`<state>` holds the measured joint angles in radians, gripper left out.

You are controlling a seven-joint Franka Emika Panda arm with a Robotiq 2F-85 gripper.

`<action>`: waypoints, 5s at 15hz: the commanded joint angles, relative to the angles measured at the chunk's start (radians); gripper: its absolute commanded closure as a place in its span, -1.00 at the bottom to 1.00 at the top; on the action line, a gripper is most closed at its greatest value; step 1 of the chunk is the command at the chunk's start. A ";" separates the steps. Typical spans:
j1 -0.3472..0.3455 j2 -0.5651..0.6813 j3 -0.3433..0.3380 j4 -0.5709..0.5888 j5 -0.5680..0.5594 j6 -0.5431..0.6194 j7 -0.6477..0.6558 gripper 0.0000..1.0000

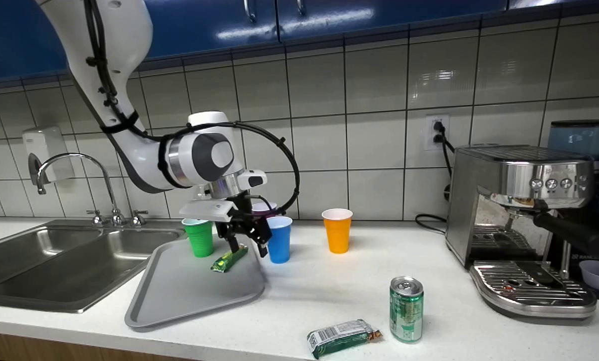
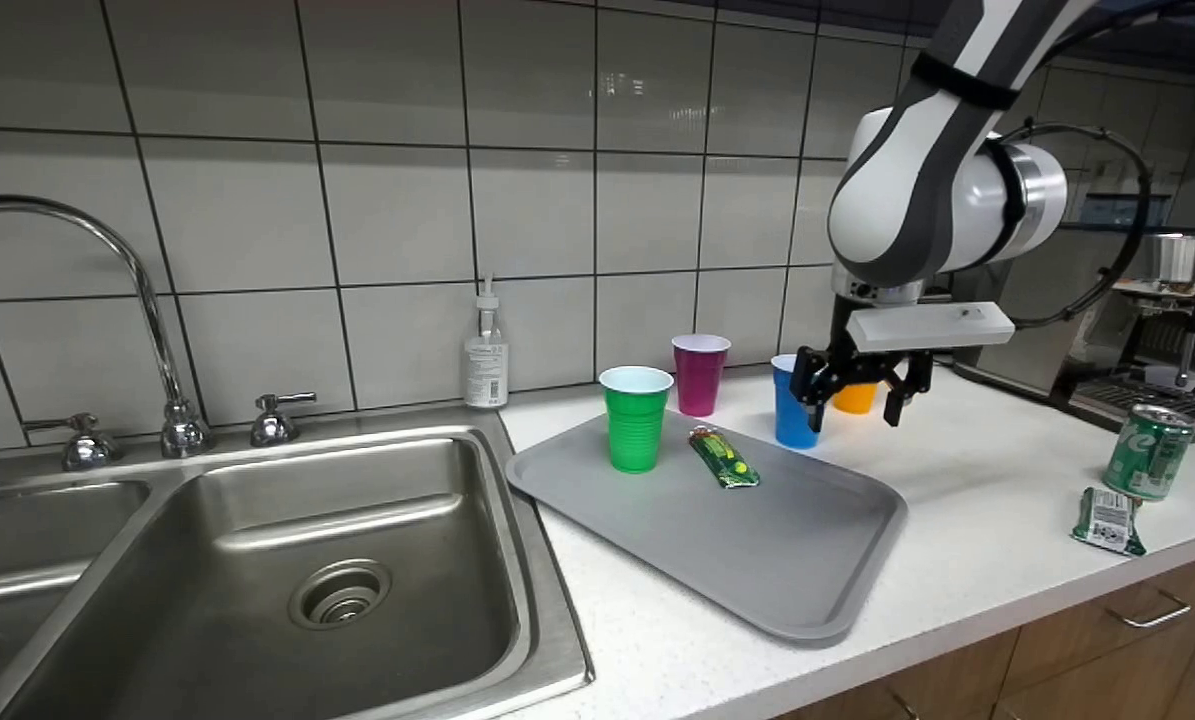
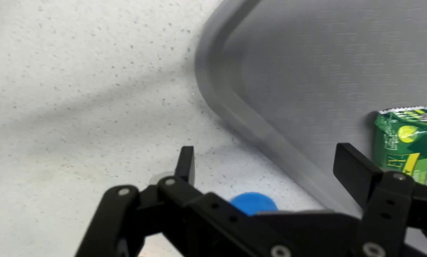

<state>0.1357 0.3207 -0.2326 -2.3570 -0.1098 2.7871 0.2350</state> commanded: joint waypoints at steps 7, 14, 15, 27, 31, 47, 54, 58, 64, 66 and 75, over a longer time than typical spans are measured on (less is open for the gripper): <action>-0.001 -0.044 -0.134 -0.032 -0.119 0.007 0.220 -1.00; 0.005 -0.049 -0.200 -0.039 -0.169 0.005 0.336 -1.00; 0.003 -0.051 -0.206 -0.042 -0.167 0.008 0.346 -1.00; -0.014 -0.087 -0.276 -0.121 -0.177 0.046 0.471 -1.00; -0.023 -0.091 -0.291 -0.146 -0.168 0.072 0.481 -1.00; -0.140 -0.071 -0.299 -0.221 -0.017 0.188 0.424 -1.00; -0.201 -0.023 -0.266 -0.201 0.121 0.201 0.372 -1.00; -0.242 0.018 -0.205 -0.167 0.206 0.186 0.334 -1.00; -0.282 0.089 -0.133 -0.102 0.301 0.179 0.285 -1.00; -0.288 0.106 -0.126 -0.091 0.316 0.178 0.270 -1.00; -0.312 0.148 -0.121 -0.071 0.353 0.175 0.236 -1.00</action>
<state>-0.1437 0.4585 -0.3773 -2.4521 0.2107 2.9770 0.5196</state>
